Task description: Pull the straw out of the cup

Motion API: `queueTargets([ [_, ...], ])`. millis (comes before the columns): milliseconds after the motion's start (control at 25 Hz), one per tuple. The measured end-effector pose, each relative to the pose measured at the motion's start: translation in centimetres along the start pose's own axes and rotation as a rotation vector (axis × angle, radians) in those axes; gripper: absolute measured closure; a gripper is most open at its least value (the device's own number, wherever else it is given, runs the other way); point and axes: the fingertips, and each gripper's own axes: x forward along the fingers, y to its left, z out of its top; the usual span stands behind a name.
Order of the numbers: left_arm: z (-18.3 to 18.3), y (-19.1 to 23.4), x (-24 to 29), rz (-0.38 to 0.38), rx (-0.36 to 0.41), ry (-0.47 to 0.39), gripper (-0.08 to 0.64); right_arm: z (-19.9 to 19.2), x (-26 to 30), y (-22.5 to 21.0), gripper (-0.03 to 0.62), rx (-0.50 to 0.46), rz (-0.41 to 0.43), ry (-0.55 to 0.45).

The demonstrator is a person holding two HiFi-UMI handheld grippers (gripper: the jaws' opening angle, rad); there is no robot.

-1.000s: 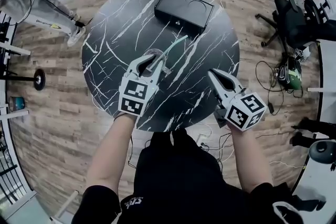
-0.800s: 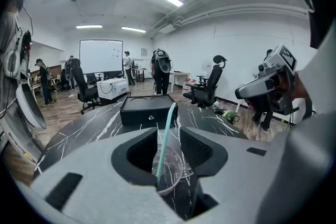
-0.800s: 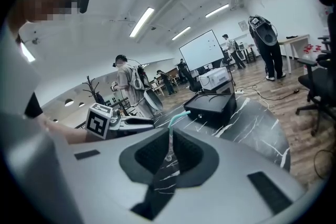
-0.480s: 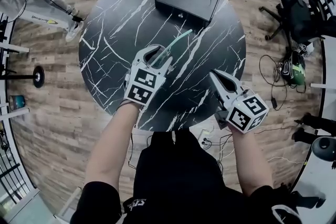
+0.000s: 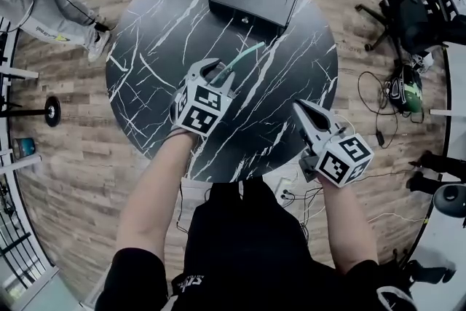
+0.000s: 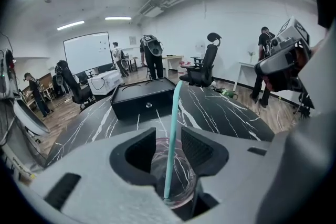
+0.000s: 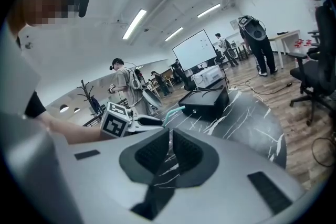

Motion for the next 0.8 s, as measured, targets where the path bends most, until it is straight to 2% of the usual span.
queueTargets([
  [160,-0.2,-0.4,0.2,0.004,0.063,0.036,0.419,0.0,-0.2,0.1,0.563,0.007,-0.003,-0.001],
  [320,-0.1,-0.8,0.6,-0.004,0.095,0.053,0.48,-0.1,-0.5,0.2,0.563,0.011,-0.005,-0.001],
  [440,0.0,-0.7,0.7,-0.006,0.097,0.066,0.513,0.0,-0.7,0.1,0.563,0.013,-0.006,-0.006],
  [600,0.3,-0.6,0.5,-0.003,0.1,0.071,0.517,0.3,-1.0,-0.1,0.563,0.014,-0.008,-0.011],
  [800,2.4,-0.2,-1.0,0.008,0.052,0.016,0.518,1.1,-1.8,0.1,0.565,0.009,-0.002,-0.019],
])
